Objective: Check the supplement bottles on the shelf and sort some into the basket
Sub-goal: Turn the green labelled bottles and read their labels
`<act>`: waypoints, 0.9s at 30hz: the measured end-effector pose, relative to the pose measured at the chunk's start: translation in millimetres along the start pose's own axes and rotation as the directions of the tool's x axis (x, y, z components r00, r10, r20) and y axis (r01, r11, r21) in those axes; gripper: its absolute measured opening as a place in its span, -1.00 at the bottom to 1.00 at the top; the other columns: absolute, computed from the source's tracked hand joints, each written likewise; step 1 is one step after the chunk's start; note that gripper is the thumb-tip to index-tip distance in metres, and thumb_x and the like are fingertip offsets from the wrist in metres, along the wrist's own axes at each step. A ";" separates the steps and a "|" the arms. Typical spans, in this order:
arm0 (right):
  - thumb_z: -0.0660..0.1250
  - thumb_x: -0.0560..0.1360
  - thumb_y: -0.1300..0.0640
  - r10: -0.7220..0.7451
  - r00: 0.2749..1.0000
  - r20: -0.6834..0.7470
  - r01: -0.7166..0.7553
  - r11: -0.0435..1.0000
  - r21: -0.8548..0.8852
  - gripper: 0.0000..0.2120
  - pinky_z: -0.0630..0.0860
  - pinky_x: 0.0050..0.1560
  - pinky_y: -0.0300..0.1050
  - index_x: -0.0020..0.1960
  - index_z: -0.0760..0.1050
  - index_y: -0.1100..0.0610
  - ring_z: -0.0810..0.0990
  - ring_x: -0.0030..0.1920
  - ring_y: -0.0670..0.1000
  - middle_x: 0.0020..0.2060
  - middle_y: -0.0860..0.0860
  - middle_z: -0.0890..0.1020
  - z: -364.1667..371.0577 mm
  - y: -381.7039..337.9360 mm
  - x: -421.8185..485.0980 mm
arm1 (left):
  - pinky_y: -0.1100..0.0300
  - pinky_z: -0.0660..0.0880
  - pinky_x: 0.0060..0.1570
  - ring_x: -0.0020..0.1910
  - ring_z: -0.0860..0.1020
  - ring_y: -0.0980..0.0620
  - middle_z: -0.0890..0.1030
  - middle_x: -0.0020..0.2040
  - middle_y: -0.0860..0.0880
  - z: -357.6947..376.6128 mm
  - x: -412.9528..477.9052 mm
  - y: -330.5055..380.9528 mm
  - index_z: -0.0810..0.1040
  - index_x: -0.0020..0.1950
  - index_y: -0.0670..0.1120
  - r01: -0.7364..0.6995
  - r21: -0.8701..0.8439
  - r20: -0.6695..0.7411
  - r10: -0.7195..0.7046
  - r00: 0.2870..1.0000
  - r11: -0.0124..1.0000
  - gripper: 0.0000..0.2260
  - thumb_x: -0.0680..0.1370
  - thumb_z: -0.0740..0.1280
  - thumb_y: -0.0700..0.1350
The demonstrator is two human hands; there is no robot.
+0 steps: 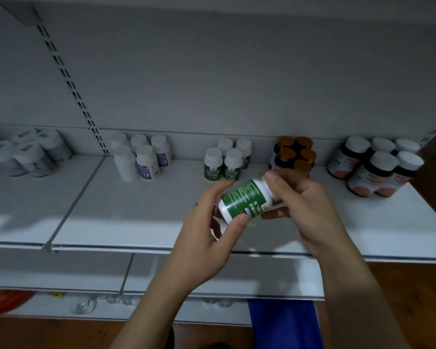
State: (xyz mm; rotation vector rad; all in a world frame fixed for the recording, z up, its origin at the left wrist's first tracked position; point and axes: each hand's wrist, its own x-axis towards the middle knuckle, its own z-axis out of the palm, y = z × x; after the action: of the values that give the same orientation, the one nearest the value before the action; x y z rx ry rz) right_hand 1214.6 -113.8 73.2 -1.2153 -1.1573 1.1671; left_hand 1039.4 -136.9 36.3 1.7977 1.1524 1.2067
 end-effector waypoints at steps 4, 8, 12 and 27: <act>0.37 0.38 0.00 -0.009 0.994 0.108 0.005 0.999 0.031 -0.55 0.64 -0.08 -0.09 0.22 0.57 0.14 0.68 0.02 0.00 0.01 0.01 0.71 -4.4 0.7 -1.2 | 0.25 0.52 -0.26 -0.20 0.59 0.10 0.58 -0.02 0.23 -1.9 2.3 -0.3 0.36 0.25 0.23 0.047 0.015 -0.011 -0.047 0.999 0.999 -0.73 0.57 0.21 0.19; 0.35 0.39 0.18 -0.026 0.984 0.178 -0.005 0.985 0.171 -0.61 0.60 -0.01 -0.15 0.21 0.54 0.13 0.66 0.07 0.01 0.05 0.02 0.70 -3.9 1.5 -0.3 | 0.39 0.41 -0.34 -0.31 0.56 0.15 0.59 -0.26 0.19 -3.4 2.8 -0.9 0.41 0.23 0.13 0.137 -0.034 -0.026 -0.138 0.990 0.990 -0.68 0.60 0.07 0.24; 0.35 0.38 0.23 -0.025 0.992 0.127 -0.010 0.965 0.262 -0.65 0.62 -0.10 -0.11 0.17 0.57 0.14 0.68 -0.01 0.01 -0.04 0.02 0.71 2.4 0.5 2.4 | 0.31 0.49 -0.24 -0.22 0.60 0.17 0.64 -0.15 0.15 -5.6 1.5 0.5 0.38 0.26 0.18 0.172 -0.060 0.024 -0.171 0.985 0.983 -0.59 0.51 0.05 0.32; 0.43 0.33 0.12 -0.005 1.000 0.014 0.002 0.984 0.176 -0.72 0.63 -0.15 -0.04 0.03 0.63 0.12 0.67 -0.07 -0.01 -0.09 0.04 0.70 10.2 5.5 10.9 | 0.33 0.49 -0.14 0.07 0.53 0.23 0.54 0.09 0.27 -11.0 0.8 -1.8 0.39 0.24 0.09 0.119 0.063 -0.047 -0.116 0.992 0.991 -0.62 0.49 0.45 0.03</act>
State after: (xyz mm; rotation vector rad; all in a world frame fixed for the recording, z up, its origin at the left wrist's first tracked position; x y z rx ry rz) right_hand 1205.0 -102.2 67.9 -1.0709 -1.0428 1.2503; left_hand 1028.7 -134.8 38.8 1.7334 1.3182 1.1565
